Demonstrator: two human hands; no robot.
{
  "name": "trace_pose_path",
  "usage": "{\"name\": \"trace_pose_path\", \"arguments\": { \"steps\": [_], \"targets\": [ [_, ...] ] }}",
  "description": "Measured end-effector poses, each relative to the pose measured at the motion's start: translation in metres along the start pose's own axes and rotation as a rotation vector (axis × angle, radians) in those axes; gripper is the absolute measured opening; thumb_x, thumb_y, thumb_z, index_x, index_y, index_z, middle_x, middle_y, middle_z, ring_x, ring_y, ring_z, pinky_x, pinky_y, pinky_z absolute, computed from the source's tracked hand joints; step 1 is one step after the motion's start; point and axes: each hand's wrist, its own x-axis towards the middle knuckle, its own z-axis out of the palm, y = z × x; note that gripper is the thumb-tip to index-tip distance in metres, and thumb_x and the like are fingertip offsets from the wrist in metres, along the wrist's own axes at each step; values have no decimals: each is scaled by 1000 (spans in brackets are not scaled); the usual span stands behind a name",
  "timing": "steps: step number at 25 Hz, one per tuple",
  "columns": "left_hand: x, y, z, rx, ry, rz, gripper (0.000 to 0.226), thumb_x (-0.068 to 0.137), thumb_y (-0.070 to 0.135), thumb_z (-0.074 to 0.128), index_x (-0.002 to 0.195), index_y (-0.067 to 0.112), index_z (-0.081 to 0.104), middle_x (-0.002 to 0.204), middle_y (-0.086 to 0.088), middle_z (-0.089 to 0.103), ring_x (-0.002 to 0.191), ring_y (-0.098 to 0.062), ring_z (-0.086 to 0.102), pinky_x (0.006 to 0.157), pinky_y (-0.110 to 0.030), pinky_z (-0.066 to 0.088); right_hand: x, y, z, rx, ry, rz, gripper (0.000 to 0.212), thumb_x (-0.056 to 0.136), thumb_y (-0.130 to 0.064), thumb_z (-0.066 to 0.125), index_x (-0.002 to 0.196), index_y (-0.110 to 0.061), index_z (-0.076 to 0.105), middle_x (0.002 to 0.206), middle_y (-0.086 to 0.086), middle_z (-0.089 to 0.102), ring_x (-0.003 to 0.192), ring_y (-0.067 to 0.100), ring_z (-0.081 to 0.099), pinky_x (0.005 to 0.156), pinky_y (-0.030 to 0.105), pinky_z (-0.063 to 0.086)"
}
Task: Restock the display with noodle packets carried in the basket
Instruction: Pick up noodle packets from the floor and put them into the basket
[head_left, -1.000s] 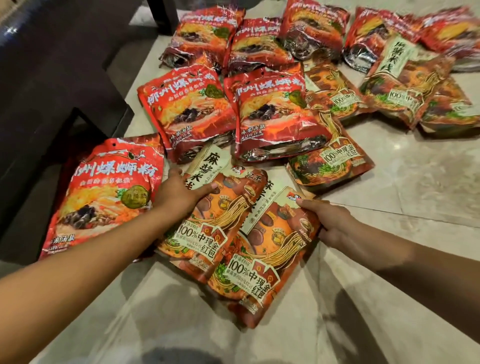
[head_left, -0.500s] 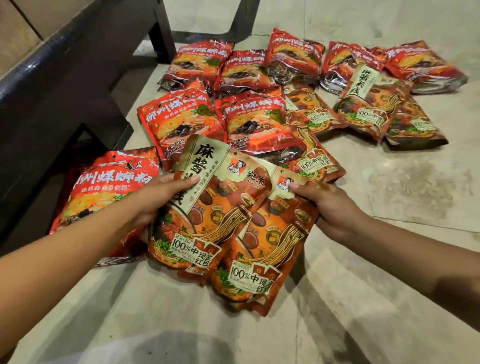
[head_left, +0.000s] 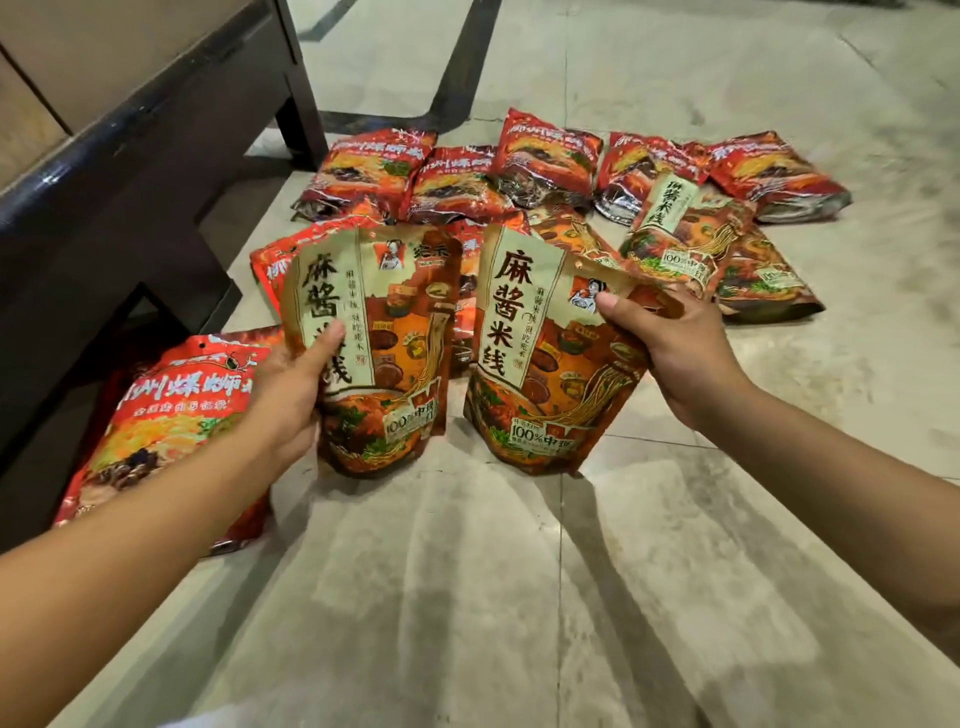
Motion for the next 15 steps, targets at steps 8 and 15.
{"name": "trace_pose_path", "arguments": {
  "steps": [8,15],
  "targets": [
    [7,-30,-22,39,87,-56,42,82,-5,69,117,16,59,111,-5,72,103,-22,69,82,-34,56,-32,66,3,11,-31,98,46,71,-14,79,115,-12,67,103,-3,75,94,10,72,72,16,55],
    [17,-74,-29,-49,37,-238,66,76,-3,71,137,14,51,124,-13,67,105,-26,68,72,-35,61,-26,100,14,0,23,212,27,73,-13,82,95,-22,69,87,-8,77,83,12,74,62,29,57]
  ]
}}
